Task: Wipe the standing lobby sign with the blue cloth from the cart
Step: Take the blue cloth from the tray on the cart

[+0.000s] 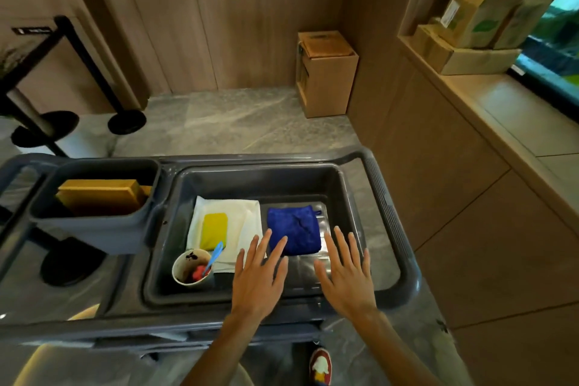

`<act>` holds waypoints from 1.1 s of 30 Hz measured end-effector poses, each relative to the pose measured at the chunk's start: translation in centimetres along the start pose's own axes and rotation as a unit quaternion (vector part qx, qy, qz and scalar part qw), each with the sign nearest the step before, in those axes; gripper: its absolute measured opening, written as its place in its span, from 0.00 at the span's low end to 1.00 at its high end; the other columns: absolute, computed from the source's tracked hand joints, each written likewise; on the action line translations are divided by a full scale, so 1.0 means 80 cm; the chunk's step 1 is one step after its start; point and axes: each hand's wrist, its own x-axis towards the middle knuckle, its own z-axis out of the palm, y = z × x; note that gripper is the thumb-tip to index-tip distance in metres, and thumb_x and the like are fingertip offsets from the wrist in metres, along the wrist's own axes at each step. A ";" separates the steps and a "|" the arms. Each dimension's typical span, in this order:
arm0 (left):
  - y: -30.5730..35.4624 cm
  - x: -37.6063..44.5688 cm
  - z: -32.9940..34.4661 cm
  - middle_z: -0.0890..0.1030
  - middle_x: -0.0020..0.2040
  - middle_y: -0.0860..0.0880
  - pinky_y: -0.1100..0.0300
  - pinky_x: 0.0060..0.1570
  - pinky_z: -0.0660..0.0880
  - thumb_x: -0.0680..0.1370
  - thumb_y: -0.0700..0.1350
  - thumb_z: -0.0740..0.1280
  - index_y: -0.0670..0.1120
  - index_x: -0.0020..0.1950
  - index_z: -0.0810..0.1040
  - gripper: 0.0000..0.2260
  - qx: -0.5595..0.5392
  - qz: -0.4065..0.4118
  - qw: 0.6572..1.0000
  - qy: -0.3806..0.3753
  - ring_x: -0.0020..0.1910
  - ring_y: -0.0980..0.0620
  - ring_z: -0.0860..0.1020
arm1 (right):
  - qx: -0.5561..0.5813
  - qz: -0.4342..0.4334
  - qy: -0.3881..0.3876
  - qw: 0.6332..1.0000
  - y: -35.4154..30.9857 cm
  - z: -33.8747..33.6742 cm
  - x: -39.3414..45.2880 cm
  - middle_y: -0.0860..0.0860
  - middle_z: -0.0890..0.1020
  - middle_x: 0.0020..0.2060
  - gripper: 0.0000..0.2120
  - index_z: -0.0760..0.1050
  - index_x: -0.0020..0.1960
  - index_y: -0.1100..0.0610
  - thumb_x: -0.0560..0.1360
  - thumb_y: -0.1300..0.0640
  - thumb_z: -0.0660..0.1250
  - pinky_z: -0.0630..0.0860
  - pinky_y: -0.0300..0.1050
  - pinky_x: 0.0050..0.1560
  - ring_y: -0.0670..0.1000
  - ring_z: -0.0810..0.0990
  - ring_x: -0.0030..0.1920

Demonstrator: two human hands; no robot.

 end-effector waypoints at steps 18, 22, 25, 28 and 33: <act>0.038 0.101 0.032 0.48 0.83 0.53 0.48 0.77 0.46 0.84 0.59 0.46 0.61 0.81 0.51 0.24 0.006 -0.078 0.997 0.005 0.81 0.50 0.46 | 0.041 -0.066 -0.055 0.995 0.059 0.009 0.109 0.43 0.35 0.80 0.32 0.31 0.78 0.40 0.81 0.34 0.43 0.32 0.53 0.77 0.48 0.29 0.79; 0.036 0.117 0.039 0.47 0.83 0.54 0.49 0.77 0.43 0.84 0.60 0.45 0.61 0.81 0.49 0.24 0.002 -0.086 0.996 -0.011 0.81 0.50 0.45 | 0.027 -0.068 -0.062 0.995 0.063 0.012 0.124 0.43 0.35 0.79 0.32 0.32 0.78 0.41 0.81 0.34 0.42 0.29 0.53 0.76 0.48 0.29 0.78; 0.027 0.128 0.045 0.48 0.83 0.54 0.50 0.77 0.43 0.84 0.60 0.46 0.60 0.81 0.49 0.25 0.002 -0.093 0.996 -0.019 0.81 0.50 0.46 | 0.012 -0.071 -0.063 0.995 0.058 0.012 0.137 0.43 0.34 0.79 0.31 0.30 0.77 0.41 0.82 0.34 0.42 0.30 0.54 0.76 0.48 0.30 0.79; 0.013 0.139 0.049 0.50 0.83 0.53 0.49 0.77 0.44 0.84 0.60 0.47 0.59 0.81 0.51 0.25 0.001 -0.094 0.995 -0.017 0.81 0.50 0.48 | 0.012 -0.084 -0.063 0.994 0.051 0.015 0.154 0.43 0.36 0.79 0.31 0.31 0.77 0.41 0.82 0.35 0.43 0.31 0.53 0.77 0.48 0.31 0.79; -0.017 0.157 0.066 0.51 0.82 0.52 0.49 0.77 0.44 0.84 0.61 0.49 0.58 0.81 0.52 0.26 -0.014 -0.085 0.996 -0.038 0.81 0.49 0.48 | 0.019 -0.090 -0.079 0.993 0.039 0.035 0.186 0.43 0.36 0.79 0.31 0.31 0.77 0.39 0.82 0.36 0.45 0.32 0.52 0.77 0.48 0.33 0.79</act>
